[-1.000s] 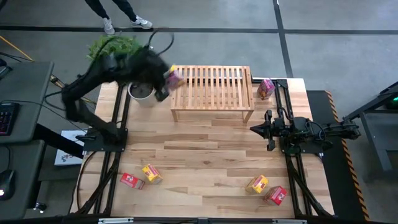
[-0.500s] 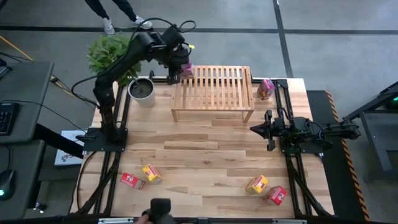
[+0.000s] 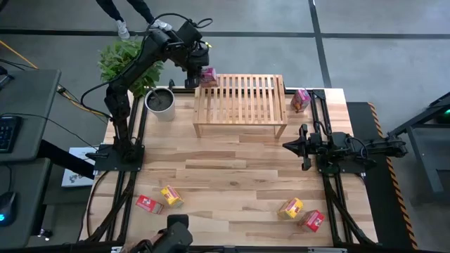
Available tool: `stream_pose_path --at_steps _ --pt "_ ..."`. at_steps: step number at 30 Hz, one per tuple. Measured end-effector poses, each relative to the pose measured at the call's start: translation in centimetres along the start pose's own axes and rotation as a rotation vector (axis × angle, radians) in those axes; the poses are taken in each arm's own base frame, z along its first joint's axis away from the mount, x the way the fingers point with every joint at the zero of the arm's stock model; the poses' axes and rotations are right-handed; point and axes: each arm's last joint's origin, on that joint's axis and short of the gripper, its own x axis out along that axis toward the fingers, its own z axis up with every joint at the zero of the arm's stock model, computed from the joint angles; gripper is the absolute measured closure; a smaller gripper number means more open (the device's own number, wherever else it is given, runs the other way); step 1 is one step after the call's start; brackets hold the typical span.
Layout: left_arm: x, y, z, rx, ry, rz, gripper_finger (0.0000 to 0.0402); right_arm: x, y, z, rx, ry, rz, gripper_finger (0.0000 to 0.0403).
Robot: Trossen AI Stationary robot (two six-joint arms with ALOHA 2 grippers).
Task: Stack cereal on shelf
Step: Put the left violet cereal box on the shelf
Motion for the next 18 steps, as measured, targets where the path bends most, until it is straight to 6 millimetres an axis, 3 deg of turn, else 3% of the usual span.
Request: stream_pose_path --at_steps 8,18 --pt "0.33 -0.07 -0.35 -0.004 0.05 0.009 0.0302 0.0 0.0 0.01 0.0 -0.001 0.0 0.0402" --pt "0.99 0.19 -0.3 -0.001 0.056 0.052 0.0265 0.0 0.0 0.01 0.0 0.0 0.0 0.0402"
